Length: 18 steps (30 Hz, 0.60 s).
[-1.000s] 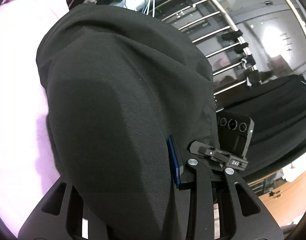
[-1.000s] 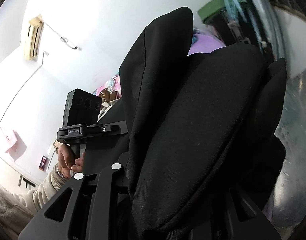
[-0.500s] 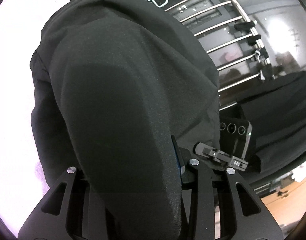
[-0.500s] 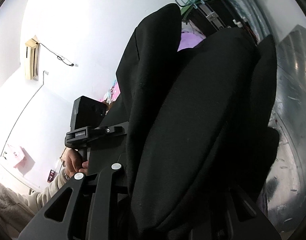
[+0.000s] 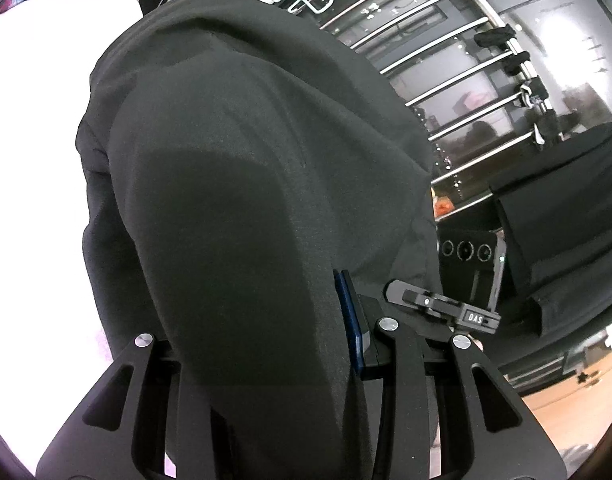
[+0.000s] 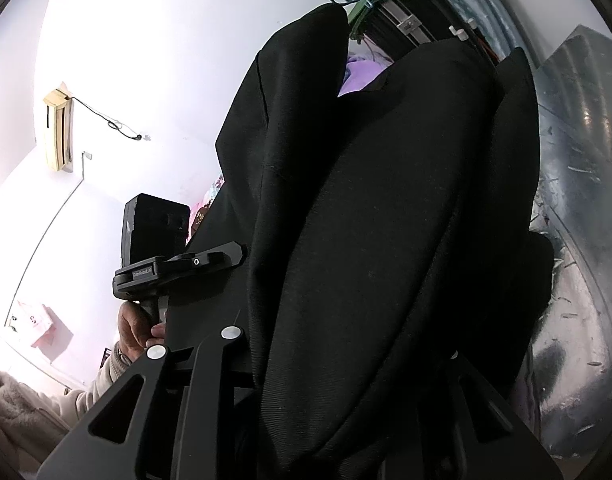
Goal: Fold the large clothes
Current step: 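Lift the folded jacket with both tools and carry it along the bed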
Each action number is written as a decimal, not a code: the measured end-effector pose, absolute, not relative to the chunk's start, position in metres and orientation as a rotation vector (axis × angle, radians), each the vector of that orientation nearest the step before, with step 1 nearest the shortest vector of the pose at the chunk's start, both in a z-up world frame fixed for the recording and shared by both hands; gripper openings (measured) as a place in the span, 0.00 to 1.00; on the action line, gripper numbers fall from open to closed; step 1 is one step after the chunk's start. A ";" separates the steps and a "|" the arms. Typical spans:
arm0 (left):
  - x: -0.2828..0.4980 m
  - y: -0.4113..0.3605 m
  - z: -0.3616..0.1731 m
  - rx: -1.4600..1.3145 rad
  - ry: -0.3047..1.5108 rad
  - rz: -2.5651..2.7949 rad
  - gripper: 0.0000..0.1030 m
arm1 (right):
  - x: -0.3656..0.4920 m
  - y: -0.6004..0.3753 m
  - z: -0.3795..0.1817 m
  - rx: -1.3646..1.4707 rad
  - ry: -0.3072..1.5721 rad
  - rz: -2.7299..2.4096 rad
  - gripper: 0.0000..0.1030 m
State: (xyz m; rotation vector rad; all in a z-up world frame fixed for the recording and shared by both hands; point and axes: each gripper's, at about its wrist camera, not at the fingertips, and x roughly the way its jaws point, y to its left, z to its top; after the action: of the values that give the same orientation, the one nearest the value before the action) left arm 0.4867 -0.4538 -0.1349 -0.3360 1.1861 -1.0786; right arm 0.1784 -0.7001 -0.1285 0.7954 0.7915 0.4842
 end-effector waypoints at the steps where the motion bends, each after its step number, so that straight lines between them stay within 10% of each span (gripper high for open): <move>1: 0.487 -0.453 -0.134 -0.336 1.186 -1.078 0.32 | 0.179 -0.700 -0.129 0.796 0.792 0.484 0.23; 18: 0.486 -0.449 -0.128 -0.305 1.191 -1.059 0.32 | 0.183 -0.709 -0.145 0.826 0.815 0.459 0.29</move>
State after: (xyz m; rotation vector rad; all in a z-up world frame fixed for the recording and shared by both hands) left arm 0.4862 -0.4485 -0.1283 -0.3053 1.1914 -1.0591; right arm 0.1829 -0.7086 -0.1448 0.8262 0.8154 0.4588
